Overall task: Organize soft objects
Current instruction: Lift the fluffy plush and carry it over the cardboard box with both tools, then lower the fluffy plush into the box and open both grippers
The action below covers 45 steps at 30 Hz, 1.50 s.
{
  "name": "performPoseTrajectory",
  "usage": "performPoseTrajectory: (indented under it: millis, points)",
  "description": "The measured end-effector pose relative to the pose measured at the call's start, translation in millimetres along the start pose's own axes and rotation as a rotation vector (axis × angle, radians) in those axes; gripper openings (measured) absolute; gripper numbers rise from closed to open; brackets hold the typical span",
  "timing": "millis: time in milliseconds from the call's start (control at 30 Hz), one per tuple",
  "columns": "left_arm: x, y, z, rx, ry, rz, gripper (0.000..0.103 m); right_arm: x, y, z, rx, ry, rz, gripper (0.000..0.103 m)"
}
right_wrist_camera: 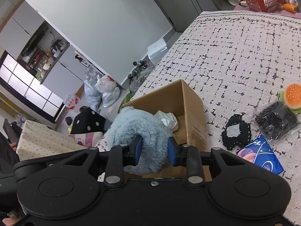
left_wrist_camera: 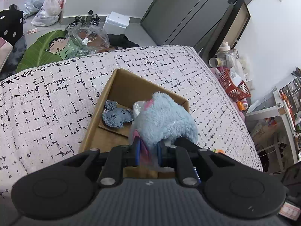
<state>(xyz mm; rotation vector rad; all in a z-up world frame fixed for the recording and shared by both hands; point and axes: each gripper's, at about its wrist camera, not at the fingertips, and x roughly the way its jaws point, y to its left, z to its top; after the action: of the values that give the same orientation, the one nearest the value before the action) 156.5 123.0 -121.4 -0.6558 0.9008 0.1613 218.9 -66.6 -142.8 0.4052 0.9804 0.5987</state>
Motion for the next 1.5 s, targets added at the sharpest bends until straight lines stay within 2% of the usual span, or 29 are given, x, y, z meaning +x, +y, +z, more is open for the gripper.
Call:
performPoseTrajectory:
  millis: [367,533,667,833,867,967,1100,1300,1433,1500]
  points:
    - [27,7,8,0.007,0.047,0.076,0.018,0,-5,4,0.0,0.004,-0.065,0.033]
    - [28,1,9,0.041,0.051,0.124,0.021,1,-6,4,0.008,0.02,-0.055,0.035]
    - [22,-6,11,0.069,0.038,0.137,0.028,-5,-5,6,0.008,0.0,-0.049,0.047]
    - [7,-18,14,0.091,0.009,0.149,0.043,-16,-6,9,0.02,-0.019,-0.037,0.051]
    - [4,-20,14,0.095,0.004,0.151,0.048,-18,-6,9,0.021,-0.022,-0.039,0.053]
    - [-6,-26,14,0.112,-0.018,0.158,0.053,-26,-6,11,0.024,-0.031,-0.042,0.061]
    - [-17,-33,13,0.128,-0.042,0.179,0.071,-39,-6,12,0.02,-0.046,-0.043,0.069]
    - [-28,-42,9,0.136,-0.058,0.221,0.076,-59,-13,14,0.018,-0.072,-0.06,0.088]
    - [-35,-50,6,0.146,-0.063,0.231,0.077,-72,-21,15,0.028,-0.084,-0.075,0.091]
    - [-39,-55,3,0.158,-0.07,0.235,0.077,-78,-24,14,0.026,-0.092,-0.087,0.096]
